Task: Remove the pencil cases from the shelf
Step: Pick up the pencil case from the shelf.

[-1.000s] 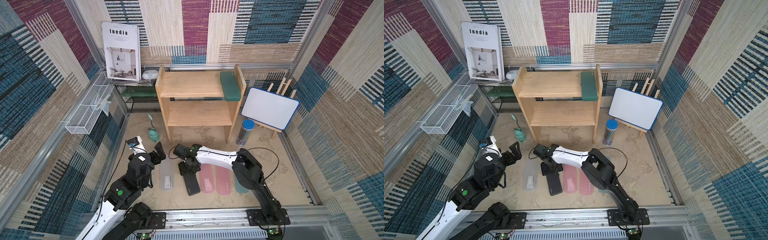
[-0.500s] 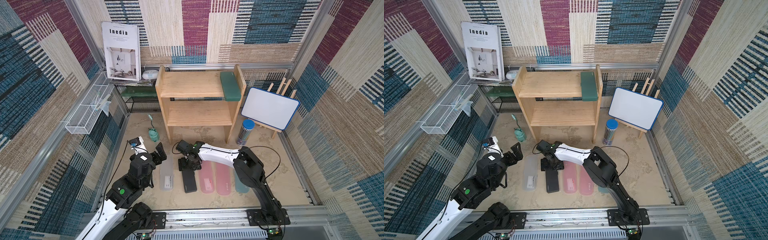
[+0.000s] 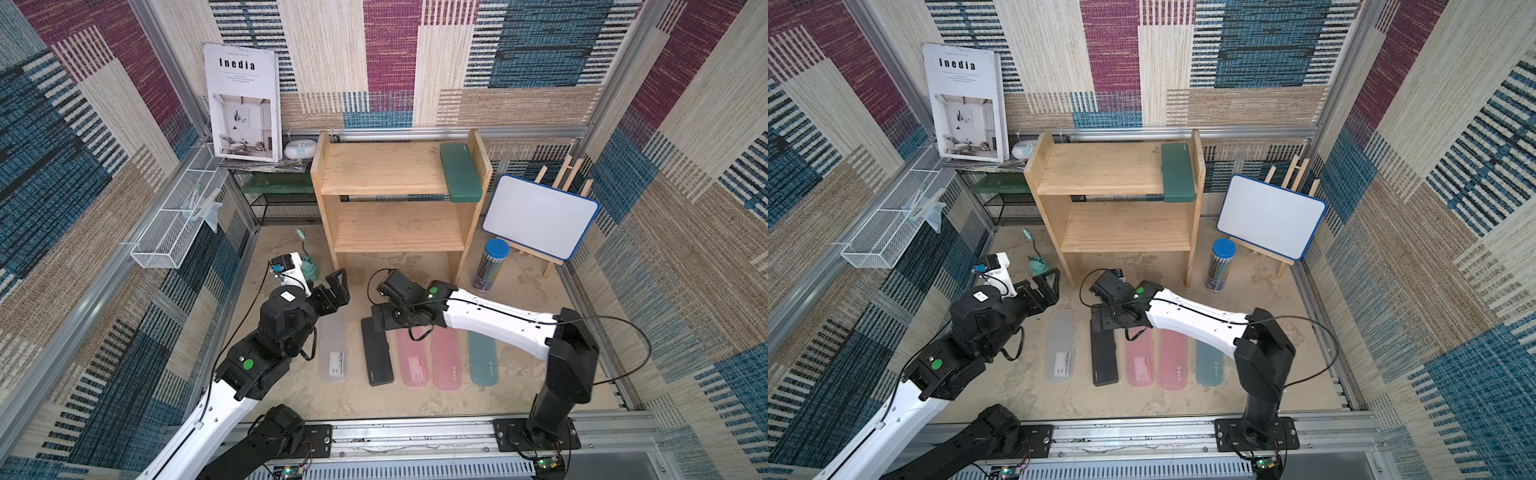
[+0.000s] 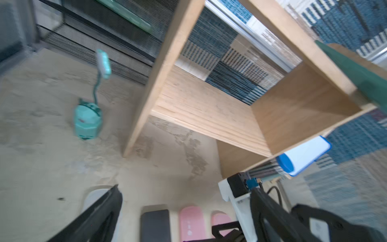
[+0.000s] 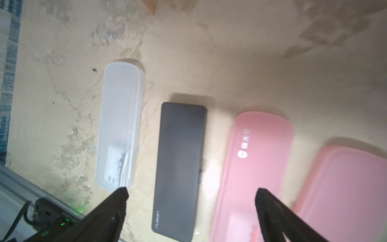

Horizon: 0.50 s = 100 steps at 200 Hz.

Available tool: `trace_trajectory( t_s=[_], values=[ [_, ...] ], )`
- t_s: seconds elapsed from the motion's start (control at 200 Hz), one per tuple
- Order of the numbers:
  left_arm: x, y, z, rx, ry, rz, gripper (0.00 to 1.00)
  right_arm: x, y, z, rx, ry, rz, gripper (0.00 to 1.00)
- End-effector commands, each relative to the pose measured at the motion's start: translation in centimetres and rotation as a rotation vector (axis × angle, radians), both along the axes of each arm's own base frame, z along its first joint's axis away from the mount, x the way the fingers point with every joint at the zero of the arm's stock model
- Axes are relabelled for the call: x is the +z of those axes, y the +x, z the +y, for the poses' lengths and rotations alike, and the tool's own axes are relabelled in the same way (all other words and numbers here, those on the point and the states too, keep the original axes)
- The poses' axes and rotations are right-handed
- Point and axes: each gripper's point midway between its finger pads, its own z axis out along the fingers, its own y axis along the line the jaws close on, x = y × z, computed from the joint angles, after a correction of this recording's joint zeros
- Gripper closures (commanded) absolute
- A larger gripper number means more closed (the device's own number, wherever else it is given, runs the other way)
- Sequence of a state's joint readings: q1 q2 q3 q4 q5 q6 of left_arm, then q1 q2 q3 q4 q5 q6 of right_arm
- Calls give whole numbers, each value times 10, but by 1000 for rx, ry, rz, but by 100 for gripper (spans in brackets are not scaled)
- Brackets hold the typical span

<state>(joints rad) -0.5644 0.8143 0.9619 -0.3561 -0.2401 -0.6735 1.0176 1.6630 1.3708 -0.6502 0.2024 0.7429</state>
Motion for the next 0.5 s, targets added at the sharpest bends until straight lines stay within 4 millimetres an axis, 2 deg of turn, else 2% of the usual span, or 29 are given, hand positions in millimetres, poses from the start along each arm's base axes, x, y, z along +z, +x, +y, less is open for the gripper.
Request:
trace_trajectory(
  t_s=[0.0,0.095,0.145,0.27,0.396,0.496],
  values=[
    [25,5,-56,-228,-198,-4,1,28,12,-52,-95,-59,-202,1],
    [37,20,-89,-326,-329,-5,1,53,8,-90,-141,-53,-325,1],
    [45,29,-104,-366,-382,-14,1,73,7,-107,-168,-27,-398,1],
    [79,47,-130,-420,-443,-68,1,113,10,-146,-263,8,-524,1],
    [112,66,-153,-465,-557,-93,1,135,23,-177,-351,16,-550,1],
    [132,77,-180,-540,-633,-89,1,149,32,-195,-386,29,-559,1]
  ],
)
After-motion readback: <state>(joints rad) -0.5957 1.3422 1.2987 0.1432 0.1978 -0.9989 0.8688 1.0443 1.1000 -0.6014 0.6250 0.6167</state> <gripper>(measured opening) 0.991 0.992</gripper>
